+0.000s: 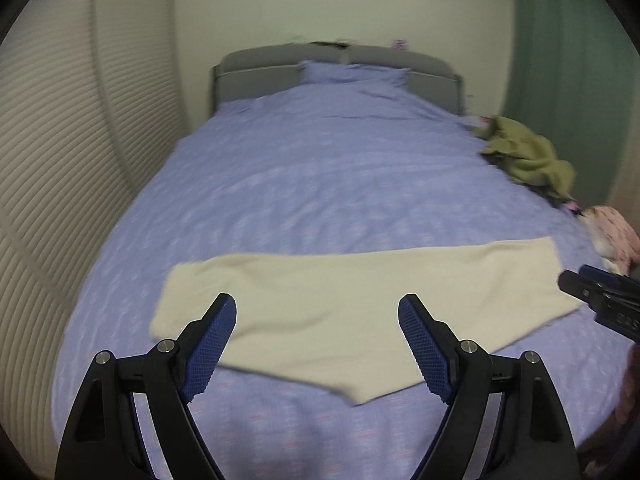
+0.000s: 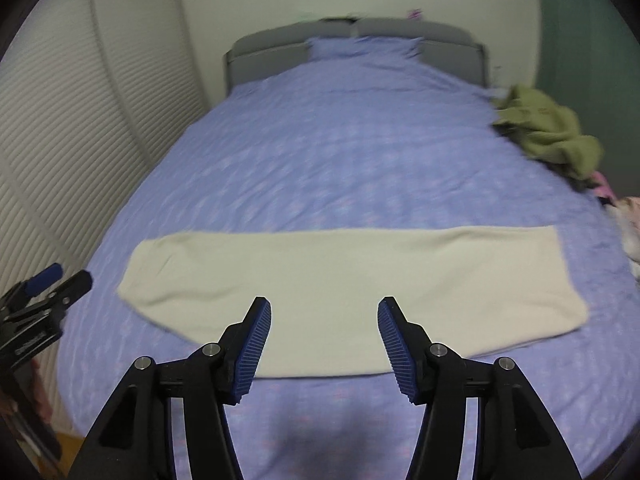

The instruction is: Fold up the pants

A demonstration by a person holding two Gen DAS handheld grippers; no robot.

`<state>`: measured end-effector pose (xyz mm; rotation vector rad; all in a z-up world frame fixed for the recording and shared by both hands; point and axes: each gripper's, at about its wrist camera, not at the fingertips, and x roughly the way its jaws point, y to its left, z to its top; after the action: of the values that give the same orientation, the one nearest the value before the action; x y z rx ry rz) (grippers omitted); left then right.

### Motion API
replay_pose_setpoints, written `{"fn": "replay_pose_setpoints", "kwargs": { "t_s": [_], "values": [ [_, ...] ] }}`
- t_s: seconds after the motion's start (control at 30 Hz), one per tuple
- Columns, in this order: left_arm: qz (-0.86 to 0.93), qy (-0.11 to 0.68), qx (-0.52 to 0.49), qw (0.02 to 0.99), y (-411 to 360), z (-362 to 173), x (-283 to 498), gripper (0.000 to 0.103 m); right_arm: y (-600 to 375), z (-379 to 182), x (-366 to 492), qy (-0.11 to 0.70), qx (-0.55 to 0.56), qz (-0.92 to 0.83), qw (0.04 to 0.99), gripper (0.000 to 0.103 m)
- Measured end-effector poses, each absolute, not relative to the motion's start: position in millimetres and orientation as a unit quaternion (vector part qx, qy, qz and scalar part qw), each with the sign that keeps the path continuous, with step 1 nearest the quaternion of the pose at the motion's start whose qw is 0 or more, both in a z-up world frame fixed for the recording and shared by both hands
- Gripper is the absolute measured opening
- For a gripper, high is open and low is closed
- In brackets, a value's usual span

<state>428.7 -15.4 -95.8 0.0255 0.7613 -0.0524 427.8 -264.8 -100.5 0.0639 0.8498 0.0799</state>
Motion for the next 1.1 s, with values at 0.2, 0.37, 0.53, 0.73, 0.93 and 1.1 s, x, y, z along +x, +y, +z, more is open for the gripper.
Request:
{"fn": "replay_pose_setpoints", "kwargs": {
  "t_s": [0.2,0.37,0.53,0.73,0.93,1.1],
  "values": [
    [-0.060,0.370,0.017,0.927,-122.3,-94.4,442.4,0.084,-374.9,-107.4,429.9,0.409,0.053,-0.012,0.911,0.057],
    [-0.083,0.395,0.023,0.915,-218.7,-116.4,454.1,0.084,-476.9,-135.2,432.6,0.419,0.078,-0.045,0.904,0.057],
    [-0.106,0.417,0.062,0.900,-320.5,-151.1,471.3,0.084,-574.5,-178.8,440.8,0.437,0.123,-0.072,0.888,0.057],
    [-0.125,0.443,0.107,0.881,-404.1,-189.3,487.2,0.084,-648.7,-243.0,456.4,0.468,0.146,-0.073,0.869,0.057],
    [-0.141,0.461,0.125,0.867,-453.4,-209.6,483.9,0.084,-696.6,-303.0,472.9,0.498,0.223,-0.059,0.836,0.057],
    [-0.151,0.471,0.139,0.858,-480.5,-222.4,479.0,0.084,-709.9,-332.7,491.2,0.515,0.223,-0.036,0.827,0.057]
  ]
}}
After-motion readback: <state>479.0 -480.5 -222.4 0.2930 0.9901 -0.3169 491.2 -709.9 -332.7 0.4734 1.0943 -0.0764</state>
